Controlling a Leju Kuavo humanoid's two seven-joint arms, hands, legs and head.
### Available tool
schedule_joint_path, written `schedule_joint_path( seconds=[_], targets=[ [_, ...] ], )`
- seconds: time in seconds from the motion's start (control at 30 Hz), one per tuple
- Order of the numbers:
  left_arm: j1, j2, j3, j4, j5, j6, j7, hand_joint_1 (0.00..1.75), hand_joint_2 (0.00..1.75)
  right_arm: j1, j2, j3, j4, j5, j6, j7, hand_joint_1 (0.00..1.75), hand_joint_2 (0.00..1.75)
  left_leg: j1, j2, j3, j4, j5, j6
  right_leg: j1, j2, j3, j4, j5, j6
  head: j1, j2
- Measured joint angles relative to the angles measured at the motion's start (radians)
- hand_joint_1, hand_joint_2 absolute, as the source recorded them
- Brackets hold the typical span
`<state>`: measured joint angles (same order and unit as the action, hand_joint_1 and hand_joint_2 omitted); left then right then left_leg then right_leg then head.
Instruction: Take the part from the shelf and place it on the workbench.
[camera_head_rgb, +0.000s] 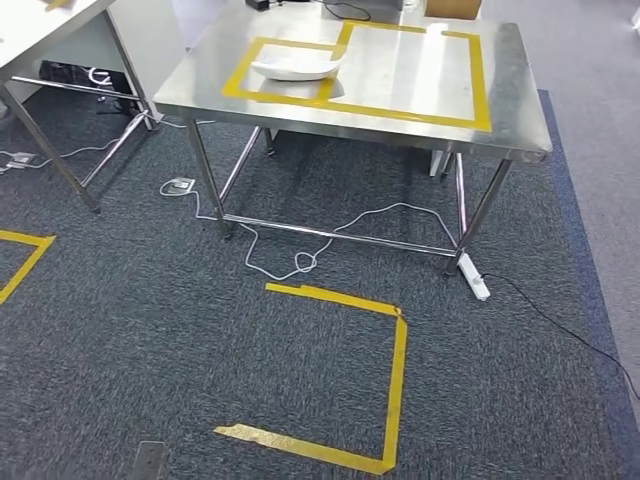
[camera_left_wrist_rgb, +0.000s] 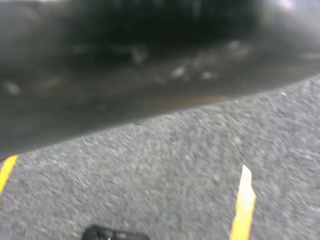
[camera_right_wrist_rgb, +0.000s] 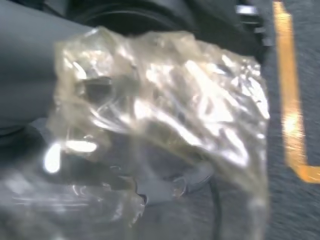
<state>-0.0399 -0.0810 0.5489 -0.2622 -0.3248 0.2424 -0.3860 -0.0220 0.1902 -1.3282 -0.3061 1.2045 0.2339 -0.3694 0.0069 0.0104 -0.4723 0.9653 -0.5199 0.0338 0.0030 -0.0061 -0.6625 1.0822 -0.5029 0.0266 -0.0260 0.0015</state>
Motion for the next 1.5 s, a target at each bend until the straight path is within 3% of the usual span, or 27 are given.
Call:
schedule_joint_path(
  seconds=[0.07,0.1,0.17,0.23,0.3,0.33,0.37,0.43,0.5,0.57,0.63,0.67,0.73,0.8,0.87,0.97,1.03,1.07,1.13,1.17,1.2,1.23,1.27,1.33,1.4,1.43,1.5],
  targets=[
    [0.000,0.002,-0.001,0.000,-0.007,-0.006,-0.001,0.00,0.00,0.002,0.000,0.000,0.003,0.003,0.000,-0.001,0.00,0.00,0.000,-0.004,-0.035,0.001,0.026,0.002,-0.003,0.002,-0.033,0.130,-0.087,0.006,0.001,0.000],
    [0.000,0.002,-0.002,0.000,-0.009,-0.008,-0.002,0.00,0.00,0.001,-0.001,0.000,0.005,0.004,0.000,-0.002,0.00,0.00,-0.001,-0.007,-0.051,0.001,0.039,0.001,-0.003,0.002,-0.040,0.186,-0.096,0.007,0.001,0.000],
    [0.000,0.003,-0.006,0.001,-0.014,-0.013,-0.003,0.00,0.00,0.002,-0.003,0.000,0.008,0.006,0.000,-0.003,0.00,0.00,0.000,-0.016,-0.082,0.003,0.064,-0.005,-0.004,0.005,-0.011,0.212,-0.044,0.006,0.001,0.000],
    [-0.001,0.003,-0.011,0.001,-0.018,-0.015,-0.003,0.00,0.00,0.002,-0.006,0.000,0.009,0.007,-0.001,-0.004,0.00,0.00,0.000,-0.030,-0.103,0.005,0.085,-0.013,-0.005,0.034,0.093,0.096,-0.001,-0.001,0.001,0.000],
    [-0.005,0.003,-0.015,0.001,-0.020,-0.015,-0.003,0.00,0.00,0.001,-0.008,0.000,0.011,0.007,-0.001,-0.005,0.00,0.00,-0.003,-0.046,-0.115,0.010,0.102,-0.022,-0.008,0.078,0.209,-0.068,-0.030,-0.007,0.002,0.000],
    [-0.007,0.003,-0.017,0.001,-0.020,-0.015,-0.004,0.00,0.00,0.001,-0.009,0.000,0.013,0.007,-0.001,-0.005,0.00,0.00,-0.004,-0.055,-0.119,0.011,0.111,-0.027,-0.009,0.090,0.239,-0.117,-0.050,-0.009,0.001,0.000],
    [-0.009,0.003,-0.017,0.001,-0.020,-0.015,-0.004,0.00,0.00,0.001,-0.009,0.000,0.014,0.007,-0.001,-0.005,0.00,0.00,-0.005,-0.066,-0.125,0.012,0.119,-0.033,-0.009,0.084,0.250,-0.141,-0.059,-0.011,0.002,0.000],
    [-0.007,0.006,-0.017,0.001,-0.021,-0.015,-0.004,0.00,0.00,0.003,-0.009,0.000,0.017,0.007,-0.001,-0.005,0.00,0.00,-0.004,-0.072,-0.135,0.019,0.120,-0.043,-0.009,0.060,0.241,-0.144,-0.054,-0.022,0.001,0.000],
    [-0.003,0.007,-0.018,0.002,-0.022,-0.014,-0.004,0.00,0.00,0.007,-0.010,0.000,0.019,0.007,-0.003,-0.005,0.00,0.00,-0.002,-0.048,-0.162,0.086,0.056,-0.050,-0.010,0.032,0.233,-0.144,-0.044,-0.038,-0.002,0.000],
    [-0.002,0.006,-0.019,0.002,-0.023,-0.013,-0.004,0.00,0.00,0.010,-0.010,0.000,0.020,0.008,-0.003,-0.005,0.00,0.00,0.000,-0.025,-0.207,0.221,-0.033,-0.057,-0.006,0.002,0.222,-0.143,-0.037,-0.045,-0.006,0.000],
    [0.000,0.006,-0.020,0.003,-0.023,-0.012,-0.004,0.00,0.00,0.011,-0.011,0.000,0.021,0.008,-0.003,-0.005,0.00,0.00,0.002,-0.019,-0.218,0.304,-0.055,-0.061,-0.003,-0.026,0.214,-0.140,-0.033,-0.045,-0.006,0.000],
    [0.002,0.006,-0.021,0.003,-0.023,-0.012,-0.004,0.00,0.00,0.010,-0.011,0.000,0.022,0.009,-0.003,-0.005,0.00,0.00,0.002,-0.017,-0.197,0.291,-0.038,-0.061,-0.003,-0.039,0.211,-0.137,-0.033,-0.045,-0.006,0.000],
    [0.004,0.006,-0.021,0.003,-0.023,-0.012,-0.005,0.00,0.00,0.008,-0.012,0.000,0.023,0.009,-0.003,-0.005,0.00,0.00,0.001,0.006,-0.116,0.170,0.012,-0.056,-0.001,-0.060,0.211,-0.130,-0.035,-0.041,-0.007,0.000],
    [0.002,0.006,-0.022,0.004,-0.023,-0.012,-0.007,0.00,0.00,0.005,-0.012,0.000,0.025,0.009,-0.003,-0.006,0.00,0.00,-0.005,0.040,-0.053,0.062,0.035,-0.043,0.004,-0.080,0.210,-0.124,-0.039,-0.033,-0.006,0.000],
    [0.000,0.006,-0.022,0.004,-0.023,-0.012,-0.008,0.00,0.00,0.004,-0.012,0.000,0.026,0.009,-0.003,-0.007,0.00,0.00,-0.011,0.053,-0.041,0.033,0.032,-0.031,0.008,-0.092,0.208,-0.121,-0.040,-0.027,-0.006,0.000],
    [0.000,0.006,-0.022,0.004,-0.023,-0.011,-0.009,0.00,0.00,0.004,-0.012,0.000,0.026,0.009,-0.003,-0.007,0.00,0.00,-0.012,0.049,-0.042,0.031,0.029,-0.026,0.009,-0.097,0.212,-0.121,-0.040,-0.024,-0.007,0.000],
    [0.002,0.005,-0.022,0.005,-0.023,-0.007,-0.008,0.00,0.00,0.002,-0.013,0.000,0.027,0.009,-0.004,-0.007,0.00,0.00,-0.007,0.032,-0.047,0.021,0.033,-0.015,0.007,-0.067,0.199,-0.096,-0.061,-0.012,-0.006,0.000],
    [0.003,0.005,-0.022,0.005,-0.023,-0.004,-0.007,0.00,0.00,0.002,-0.013,0.000,0.027,0.009,-0.004,-0.008,0.00,0.00,-0.005,0.021,-0.051,0.017,0.037,-0.008,0.004,-0.043,0.178,-0.054,-0.087,-0.005,-0.005,0.000],
    [0.002,0.004,-0.022,0.006,-0.023,0.000,-0.006,0.00,0.00,0.004,-0.014,0.000,0.027,0.009,-0.005,-0.008,0.00,0.00,-0.003,-0.003,-0.060,0.014,0.044,0.000,-0.002,-0.004,0.109,0.084,-0.151,0.004,-0.002,0.000],
    [0.002,0.004,-0.022,0.006,-0.023,0.000,-0.006,0.00,0.00,0.006,-0.014,0.000,0.028,0.009,-0.005,-0.008,0.00,0.00,-0.004,-0.014,-0.063,0.014,0.046,0.001,-0.003,0.002,0.076,0.148,-0.171,0.005,-0.002,0.000],
    [0.003,0.004,-0.022,0.006,-0.023,0.000,-0.006,0.00,0.00,0.008,-0.014,0.000,0.028,0.009,-0.005,-0.008,0.00,0.00,-0.004,-0.026,-0.065,0.015,0.048,0.001,-0.003,0.003,0.057,0.180,-0.170,0.005,-0.002,0.000],
    [0.004,0.003,-0.022,0.006,-0.023,0.000,-0.006,0.00,0.00,0.009,-0.014,0.000,0.028,0.010,-0.005,-0.008,0.00,0.00,-0.004,-0.038,-0.065,0.015,0.049,0.000,-0.004,0.005,0.057,0.170,-0.147,0.004,-0.002,0.000],
    [0.005,0.003,-0.022,0.007,-0.023,0.000,-0.006,0.00,0.00,0.009,-0.015,0.000,0.028,0.010,-0.005,-0.008,0.00,0.00,-0.004,-0.050,-0.065,0.016,0.050,-0.001,-0.004,0.010,0.076,0.122,-0.108,0.002,-0.002,0.000],
    [0.004,0.002,-0.022,0.007,-0.023,0.000,-0.006,0.00,0.00,0.008,-0.016,0.000,0.028,0.010,-0.005,-0.008,0.00,0.00,-0.005,-0.074,-0.066,0.017,0.053,-0.007,-0.006,0.048,0.132,-0.014,-0.033,-0.005,-0.003,0.000],
    [0.000,0.002,-0.022,0.007,-0.023,0.000,-0.006,0.00,0.00,0.007,-0.017,0.000,0.029,0.010,-0.006,-0.008,0.00,0.00,-0.004,-0.094,-0.077,0.021,0.059,-0.017,-0.007,0.085,0.163,-0.092,-0.012,-0.010,-0.003,0.000],
    [-0.001,0.002,-0.022,0.007,-0.023,0.000,-0.006,0.00,0.00,0.007,-0.017,0.000,0.030,0.010,-0.006,-0.007,0.00,0.00,-0.003,-0.104,-0.084,0.022,0.063,-0.025,-0.007,0.088,0.167,-0.101,-0.016,-0.012,-0.003,0.000],
    [0.002,0.003,-0.022,0.007,-0.023,-0.001,-0.006,0.00,0.00,0.006,-0.017,0.000,0.031,0.010,-0.008,-0.007,0.00,0.00,-0.001,-0.112,-0.095,0.026,0.066,-0.038,-0.009,0.068,0.171,-0.109,-0.010,-0.021,-0.004,0.000]
  ],
)
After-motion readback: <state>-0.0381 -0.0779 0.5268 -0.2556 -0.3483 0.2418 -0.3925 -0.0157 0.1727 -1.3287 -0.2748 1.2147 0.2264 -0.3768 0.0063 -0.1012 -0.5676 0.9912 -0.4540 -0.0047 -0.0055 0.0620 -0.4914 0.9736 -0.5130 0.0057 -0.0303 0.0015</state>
